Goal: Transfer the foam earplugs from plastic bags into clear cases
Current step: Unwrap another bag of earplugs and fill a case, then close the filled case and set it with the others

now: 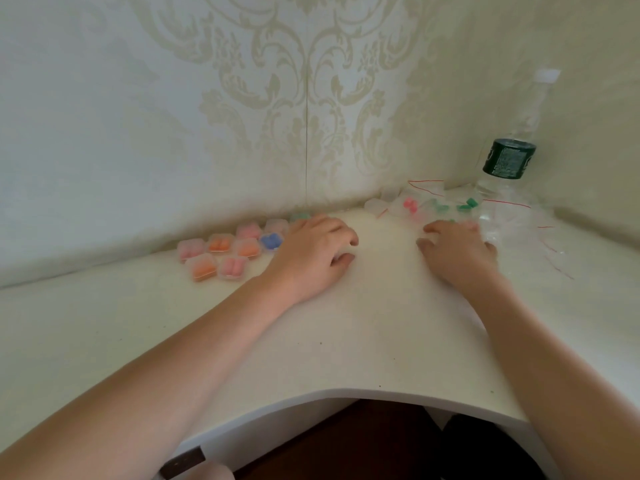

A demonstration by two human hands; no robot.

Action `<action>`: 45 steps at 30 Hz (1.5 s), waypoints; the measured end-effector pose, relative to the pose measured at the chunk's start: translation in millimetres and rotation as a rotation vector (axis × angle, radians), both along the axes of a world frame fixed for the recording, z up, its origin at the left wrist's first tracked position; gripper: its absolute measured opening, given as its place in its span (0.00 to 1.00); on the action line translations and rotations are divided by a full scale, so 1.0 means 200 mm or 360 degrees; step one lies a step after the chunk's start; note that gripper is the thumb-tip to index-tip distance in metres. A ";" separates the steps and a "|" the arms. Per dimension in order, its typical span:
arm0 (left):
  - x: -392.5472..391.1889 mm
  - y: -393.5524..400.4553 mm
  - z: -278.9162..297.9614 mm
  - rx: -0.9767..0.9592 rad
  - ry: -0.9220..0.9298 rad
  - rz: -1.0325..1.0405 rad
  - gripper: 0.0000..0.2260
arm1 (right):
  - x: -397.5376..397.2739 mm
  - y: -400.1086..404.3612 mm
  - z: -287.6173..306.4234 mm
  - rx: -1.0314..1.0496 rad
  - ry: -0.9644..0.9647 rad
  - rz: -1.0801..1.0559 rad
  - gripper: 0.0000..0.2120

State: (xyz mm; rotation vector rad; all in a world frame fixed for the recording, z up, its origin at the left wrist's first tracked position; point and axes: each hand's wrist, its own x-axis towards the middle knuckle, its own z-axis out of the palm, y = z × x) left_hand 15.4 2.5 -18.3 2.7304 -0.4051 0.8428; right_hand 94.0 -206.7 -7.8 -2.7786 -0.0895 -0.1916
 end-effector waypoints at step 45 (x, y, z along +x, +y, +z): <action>-0.05 -0.14 0.02 -0.1181 0.0049 -0.0200 0.18 | -0.04 0.05 0.09 0.1254 -0.0460 0.0382 0.08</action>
